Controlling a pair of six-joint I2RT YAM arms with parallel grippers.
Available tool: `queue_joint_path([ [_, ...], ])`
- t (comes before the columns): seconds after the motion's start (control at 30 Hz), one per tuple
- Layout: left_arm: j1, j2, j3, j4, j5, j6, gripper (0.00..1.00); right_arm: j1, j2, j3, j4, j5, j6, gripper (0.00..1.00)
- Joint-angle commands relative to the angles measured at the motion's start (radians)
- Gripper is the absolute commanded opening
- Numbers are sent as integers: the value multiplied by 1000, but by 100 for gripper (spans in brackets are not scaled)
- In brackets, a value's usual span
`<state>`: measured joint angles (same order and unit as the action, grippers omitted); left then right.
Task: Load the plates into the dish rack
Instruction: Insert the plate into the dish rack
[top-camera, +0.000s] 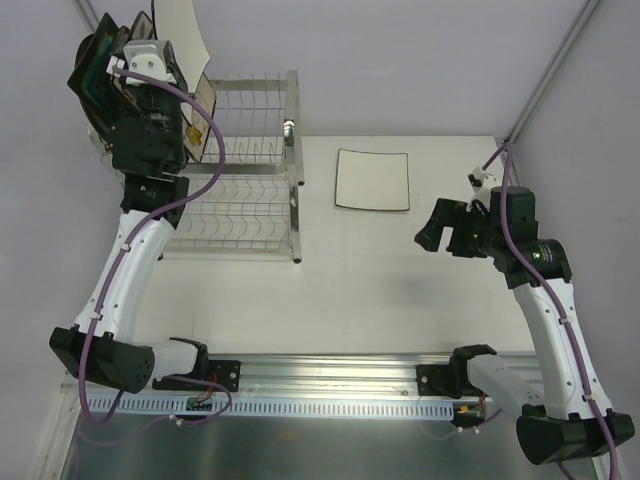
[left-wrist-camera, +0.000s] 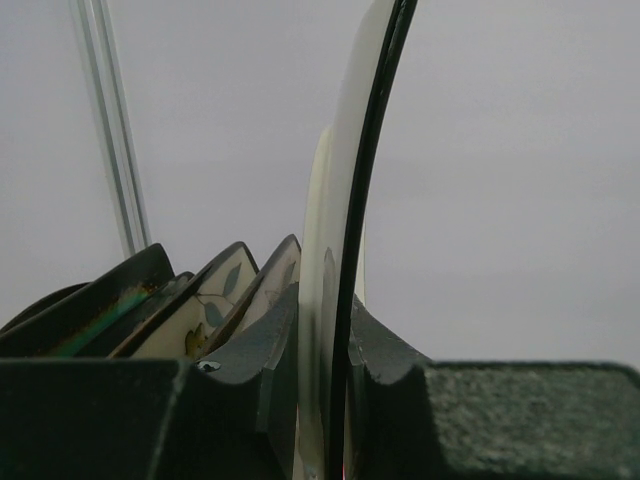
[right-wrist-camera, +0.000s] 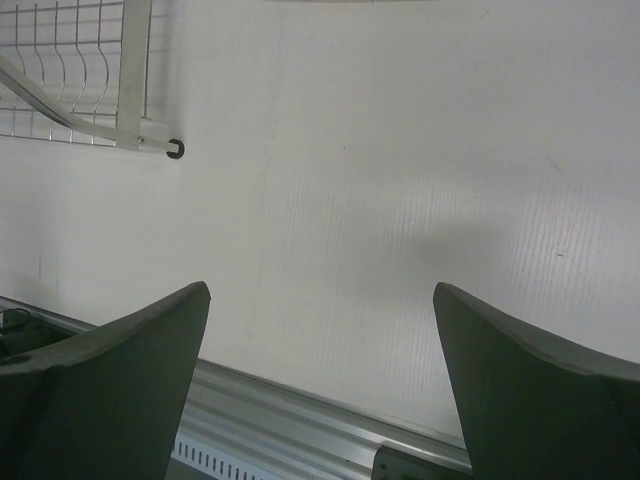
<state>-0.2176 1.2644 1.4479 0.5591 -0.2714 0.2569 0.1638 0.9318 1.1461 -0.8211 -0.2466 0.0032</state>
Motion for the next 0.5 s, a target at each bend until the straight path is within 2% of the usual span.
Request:
queue_joint_path([
  [0.0,4,-34,36,254,38,-67,0,8,9,47,-9,9,-29,100],
  [0.47,4,-33,-7,236,46,-87,0,8,12,41,-9,1,-29,100],
])
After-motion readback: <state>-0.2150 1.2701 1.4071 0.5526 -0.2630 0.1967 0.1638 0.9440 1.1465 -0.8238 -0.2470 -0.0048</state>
